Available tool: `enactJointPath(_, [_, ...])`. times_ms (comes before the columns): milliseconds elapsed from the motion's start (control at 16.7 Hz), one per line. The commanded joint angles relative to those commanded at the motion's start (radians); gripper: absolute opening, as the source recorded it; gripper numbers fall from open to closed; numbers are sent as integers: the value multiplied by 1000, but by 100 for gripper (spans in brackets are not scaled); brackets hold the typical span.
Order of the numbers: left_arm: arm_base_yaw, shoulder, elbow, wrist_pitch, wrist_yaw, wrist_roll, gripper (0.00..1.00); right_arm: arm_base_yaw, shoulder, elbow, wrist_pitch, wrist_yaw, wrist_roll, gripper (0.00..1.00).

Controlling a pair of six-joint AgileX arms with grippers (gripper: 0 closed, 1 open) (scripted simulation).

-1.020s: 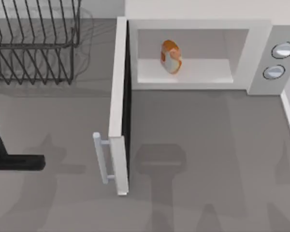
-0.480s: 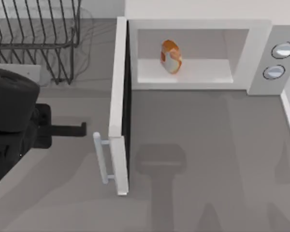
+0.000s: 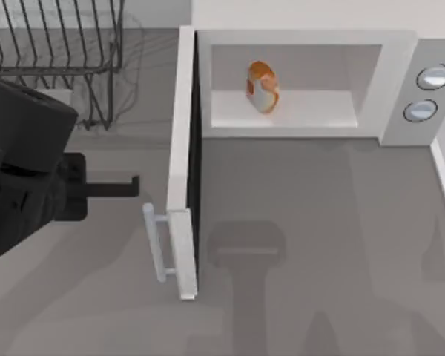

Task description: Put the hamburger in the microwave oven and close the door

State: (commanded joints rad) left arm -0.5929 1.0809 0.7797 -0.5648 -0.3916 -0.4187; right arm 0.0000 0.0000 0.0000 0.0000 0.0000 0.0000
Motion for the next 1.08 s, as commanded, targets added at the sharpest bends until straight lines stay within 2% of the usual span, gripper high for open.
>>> enactJointPath(240, [2,35,-66,70,1,2,0,0,0,0,0,0,0,100])
enactJointPath(720, [8,135,-303,456,4,5,0,0,0,0,0,0,0,100])
enactJointPath(1020, [9,154,-331,485,5,5,0,0,0,0,0,0,0,100])
enactJointPath(1080, [-32,117,-273,473,14,3,0,0,0,0,0,0,0,100])
